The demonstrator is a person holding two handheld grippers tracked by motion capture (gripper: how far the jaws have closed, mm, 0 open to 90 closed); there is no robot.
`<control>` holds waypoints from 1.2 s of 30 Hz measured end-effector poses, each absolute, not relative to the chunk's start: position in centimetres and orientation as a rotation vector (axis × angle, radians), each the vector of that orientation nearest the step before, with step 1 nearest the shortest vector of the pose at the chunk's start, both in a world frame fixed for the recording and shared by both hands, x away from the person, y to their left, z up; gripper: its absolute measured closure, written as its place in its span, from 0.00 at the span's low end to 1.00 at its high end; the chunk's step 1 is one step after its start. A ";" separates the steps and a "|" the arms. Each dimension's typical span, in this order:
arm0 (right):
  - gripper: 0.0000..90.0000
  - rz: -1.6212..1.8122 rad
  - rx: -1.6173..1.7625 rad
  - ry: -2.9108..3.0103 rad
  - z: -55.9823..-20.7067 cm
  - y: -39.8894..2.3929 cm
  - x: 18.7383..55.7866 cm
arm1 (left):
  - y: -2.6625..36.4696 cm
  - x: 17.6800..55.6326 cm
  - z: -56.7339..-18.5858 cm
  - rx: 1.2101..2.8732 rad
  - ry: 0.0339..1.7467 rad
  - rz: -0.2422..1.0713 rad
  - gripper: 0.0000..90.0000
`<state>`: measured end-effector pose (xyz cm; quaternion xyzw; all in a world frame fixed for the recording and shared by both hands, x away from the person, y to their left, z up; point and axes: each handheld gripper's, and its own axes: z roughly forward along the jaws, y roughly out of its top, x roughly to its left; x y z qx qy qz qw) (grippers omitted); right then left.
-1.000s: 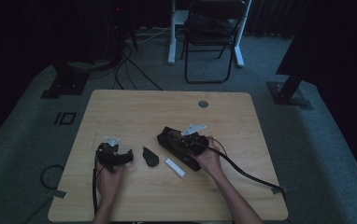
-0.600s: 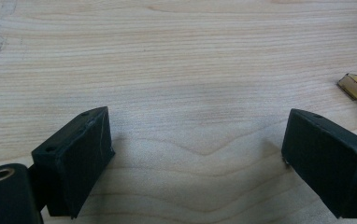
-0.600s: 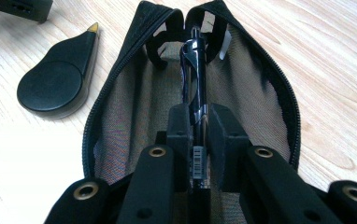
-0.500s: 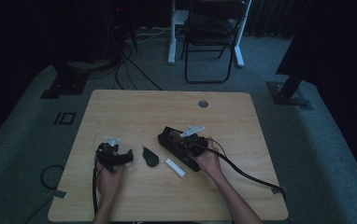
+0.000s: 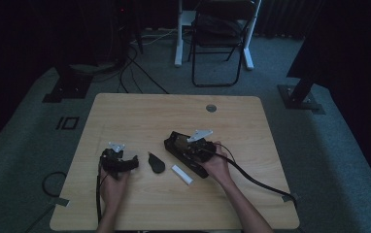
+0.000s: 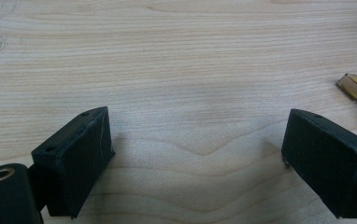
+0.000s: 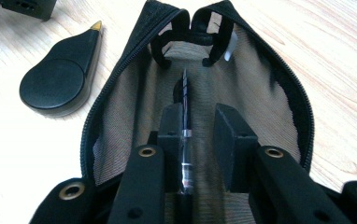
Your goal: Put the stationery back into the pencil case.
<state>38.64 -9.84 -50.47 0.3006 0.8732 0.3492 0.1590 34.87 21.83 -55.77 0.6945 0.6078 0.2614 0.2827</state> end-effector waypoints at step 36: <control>0.78 1.077 0.822 2.436 -48.5 -10.4 37.1 | 21.8 34.9 -55.8 1.859 1.628 0.700 0.10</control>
